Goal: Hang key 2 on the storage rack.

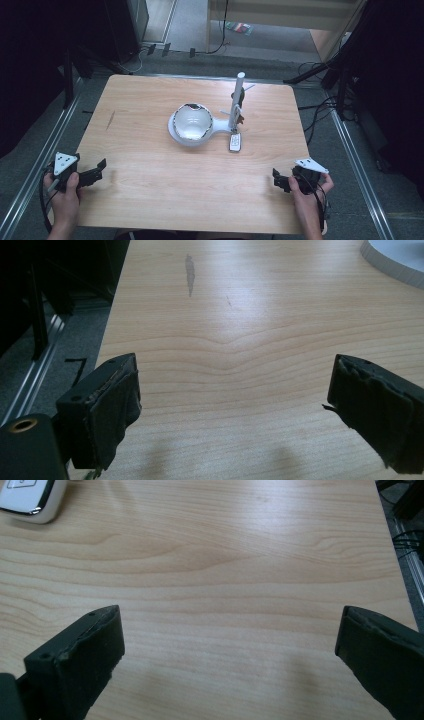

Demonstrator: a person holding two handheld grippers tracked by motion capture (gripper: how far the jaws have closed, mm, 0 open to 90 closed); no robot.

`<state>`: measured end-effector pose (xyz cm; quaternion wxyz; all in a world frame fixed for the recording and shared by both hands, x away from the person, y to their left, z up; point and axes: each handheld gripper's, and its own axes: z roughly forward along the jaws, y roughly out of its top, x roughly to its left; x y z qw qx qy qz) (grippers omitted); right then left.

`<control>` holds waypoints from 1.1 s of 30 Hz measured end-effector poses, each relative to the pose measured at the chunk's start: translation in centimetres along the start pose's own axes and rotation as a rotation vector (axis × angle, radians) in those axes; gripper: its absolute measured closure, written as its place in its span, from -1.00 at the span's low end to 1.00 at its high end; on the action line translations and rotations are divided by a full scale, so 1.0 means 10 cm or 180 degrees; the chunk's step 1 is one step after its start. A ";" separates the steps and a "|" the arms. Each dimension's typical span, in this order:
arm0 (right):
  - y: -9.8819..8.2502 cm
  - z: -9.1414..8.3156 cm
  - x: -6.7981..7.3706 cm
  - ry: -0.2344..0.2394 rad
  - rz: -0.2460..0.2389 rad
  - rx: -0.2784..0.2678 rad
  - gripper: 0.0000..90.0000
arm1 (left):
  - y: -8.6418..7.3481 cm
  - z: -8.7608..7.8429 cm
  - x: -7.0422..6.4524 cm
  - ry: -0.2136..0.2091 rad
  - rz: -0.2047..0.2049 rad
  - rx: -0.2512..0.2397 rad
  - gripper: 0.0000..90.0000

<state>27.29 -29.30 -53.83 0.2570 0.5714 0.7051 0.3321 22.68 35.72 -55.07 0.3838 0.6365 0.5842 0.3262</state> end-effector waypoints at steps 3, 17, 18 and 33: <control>-0.04 -0.02 -0.03 -0.0011 0.0003 0.0002 -1.00 | 0.00 0.00 0.00 0.0000 0.0002 0.0003 -0.84; -0.16 -0.15 -0.19 -0.0041 0.0091 -0.0003 -1.00 | 0.00 0.00 0.00 0.0003 0.0002 -0.0001 -0.84; -0.18 -0.17 -0.20 -0.0034 0.0095 -0.0002 -1.00 | 0.00 0.00 0.00 0.0004 0.0007 0.0002 -0.84; -0.33 -0.34 -0.38 -0.0048 0.0141 -0.0101 -1.00 | 0.00 0.00 -0.01 -0.0001 0.0013 0.0003 -0.84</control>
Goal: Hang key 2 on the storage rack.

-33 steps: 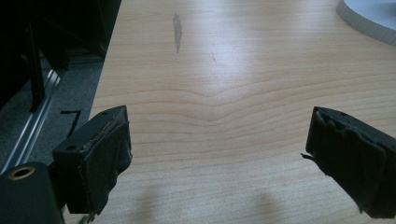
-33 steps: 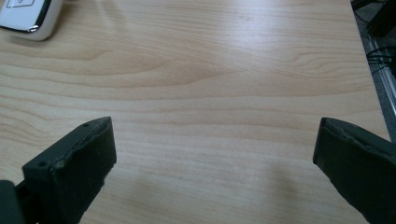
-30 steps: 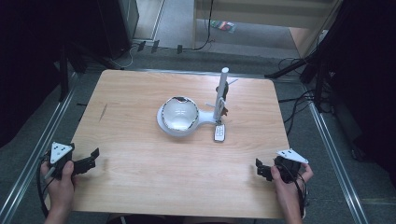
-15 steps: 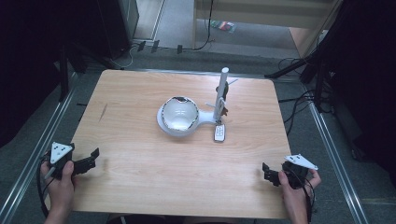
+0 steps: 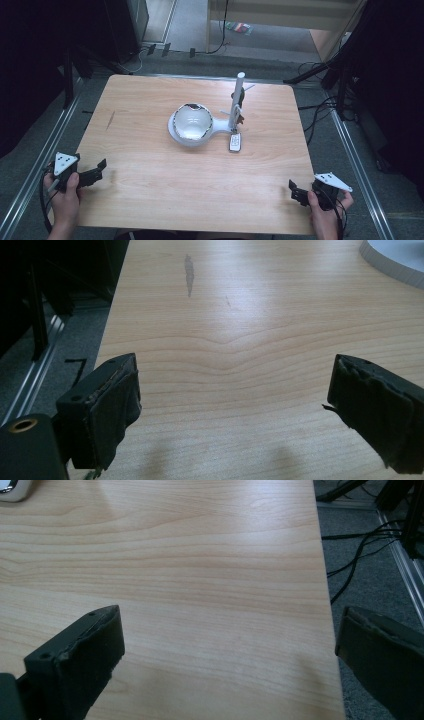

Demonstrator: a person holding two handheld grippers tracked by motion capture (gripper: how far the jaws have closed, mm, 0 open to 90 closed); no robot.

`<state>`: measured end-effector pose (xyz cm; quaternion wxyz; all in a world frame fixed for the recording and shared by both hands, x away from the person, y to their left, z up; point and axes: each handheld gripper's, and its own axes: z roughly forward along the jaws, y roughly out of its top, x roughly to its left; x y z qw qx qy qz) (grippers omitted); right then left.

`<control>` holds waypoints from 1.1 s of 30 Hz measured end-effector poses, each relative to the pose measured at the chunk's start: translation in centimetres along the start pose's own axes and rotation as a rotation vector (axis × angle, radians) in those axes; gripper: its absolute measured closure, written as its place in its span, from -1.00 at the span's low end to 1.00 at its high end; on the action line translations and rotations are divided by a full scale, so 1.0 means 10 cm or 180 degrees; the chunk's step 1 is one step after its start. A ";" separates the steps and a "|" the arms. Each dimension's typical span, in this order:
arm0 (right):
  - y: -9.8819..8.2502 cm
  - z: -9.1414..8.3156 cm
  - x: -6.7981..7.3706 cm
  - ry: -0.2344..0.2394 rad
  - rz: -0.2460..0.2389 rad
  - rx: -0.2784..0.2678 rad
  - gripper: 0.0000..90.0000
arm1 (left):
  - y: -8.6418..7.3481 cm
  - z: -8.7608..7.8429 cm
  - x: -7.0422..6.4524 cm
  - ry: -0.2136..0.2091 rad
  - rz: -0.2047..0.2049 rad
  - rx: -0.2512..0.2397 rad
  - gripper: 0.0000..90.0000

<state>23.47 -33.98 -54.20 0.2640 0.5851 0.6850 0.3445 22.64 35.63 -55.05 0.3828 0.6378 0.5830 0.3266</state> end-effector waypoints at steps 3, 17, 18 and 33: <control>-0.03 -0.04 -0.04 0.0017 0.0049 -0.0053 -1.00 | 0.00 0.00 0.00 -0.0004 0.0001 0.0002 -0.84; -0.14 -0.17 -0.19 0.0142 0.0273 -0.0317 -1.00 | 0.00 0.00 0.00 0.0002 -0.0002 0.0004 -0.84; -0.15 -0.17 -0.19 0.0152 0.0260 -0.0327 -1.00 | 0.00 0.00 0.00 0.0003 -0.0002 -0.0001 -0.84; -0.15 -0.14 -0.19 0.0100 0.0289 -0.0341 -0.94 | 0.00 0.01 0.00 0.0000 -0.0014 0.0018 -0.84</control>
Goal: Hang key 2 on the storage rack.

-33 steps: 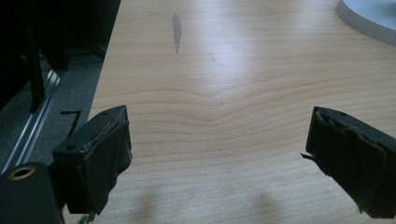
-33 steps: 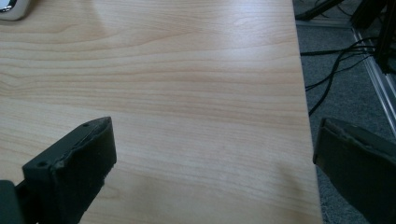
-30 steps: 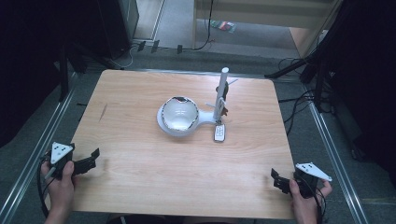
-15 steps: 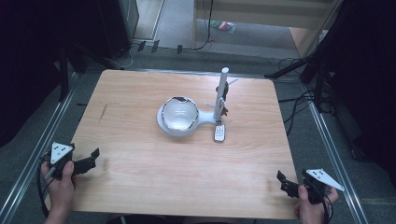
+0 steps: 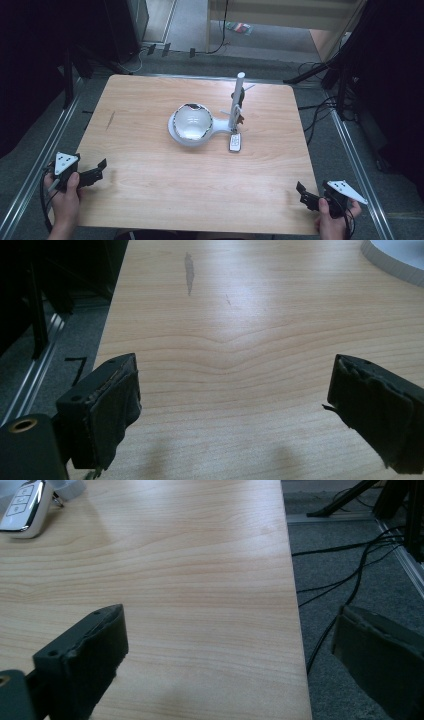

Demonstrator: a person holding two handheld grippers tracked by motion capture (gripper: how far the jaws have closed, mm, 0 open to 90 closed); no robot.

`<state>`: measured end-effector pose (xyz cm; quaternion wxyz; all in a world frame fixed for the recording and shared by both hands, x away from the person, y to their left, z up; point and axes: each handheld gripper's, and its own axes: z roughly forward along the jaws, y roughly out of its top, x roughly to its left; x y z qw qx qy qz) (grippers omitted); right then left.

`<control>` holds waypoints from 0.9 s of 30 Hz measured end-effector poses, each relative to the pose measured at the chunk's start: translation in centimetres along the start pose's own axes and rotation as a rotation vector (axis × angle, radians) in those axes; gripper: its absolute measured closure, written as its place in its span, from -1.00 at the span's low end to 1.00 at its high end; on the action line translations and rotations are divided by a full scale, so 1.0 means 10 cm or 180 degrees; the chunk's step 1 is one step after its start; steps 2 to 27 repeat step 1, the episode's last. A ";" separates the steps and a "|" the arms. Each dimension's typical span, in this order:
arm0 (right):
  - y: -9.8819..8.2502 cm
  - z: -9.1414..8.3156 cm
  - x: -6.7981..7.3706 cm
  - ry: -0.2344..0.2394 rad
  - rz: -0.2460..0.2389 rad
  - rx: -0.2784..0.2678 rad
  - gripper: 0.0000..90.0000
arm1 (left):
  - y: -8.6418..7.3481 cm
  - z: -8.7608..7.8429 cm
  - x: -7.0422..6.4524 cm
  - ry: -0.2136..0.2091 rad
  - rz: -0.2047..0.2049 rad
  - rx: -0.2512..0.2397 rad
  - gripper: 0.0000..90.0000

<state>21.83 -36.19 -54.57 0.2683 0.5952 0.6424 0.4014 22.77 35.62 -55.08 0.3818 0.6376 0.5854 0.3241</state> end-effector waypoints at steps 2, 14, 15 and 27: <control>0.00 0.00 0.00 0.0001 0.0000 0.0001 -0.92 | 0.00 0.00 0.00 -0.0002 -0.0005 0.0000 -0.84; 0.00 0.00 0.00 0.0001 0.0000 0.0001 -0.92 | 0.00 0.00 0.00 -0.0002 -0.0005 0.0000 -0.84; 0.00 0.00 0.00 0.0001 0.0000 0.0001 -0.92 | 0.00 0.00 0.00 -0.0002 -0.0005 0.0000 -0.84; 0.00 0.00 0.00 0.0001 0.0000 0.0001 -0.92 | 0.00 0.00 0.00 -0.0002 -0.0005 0.0000 -0.84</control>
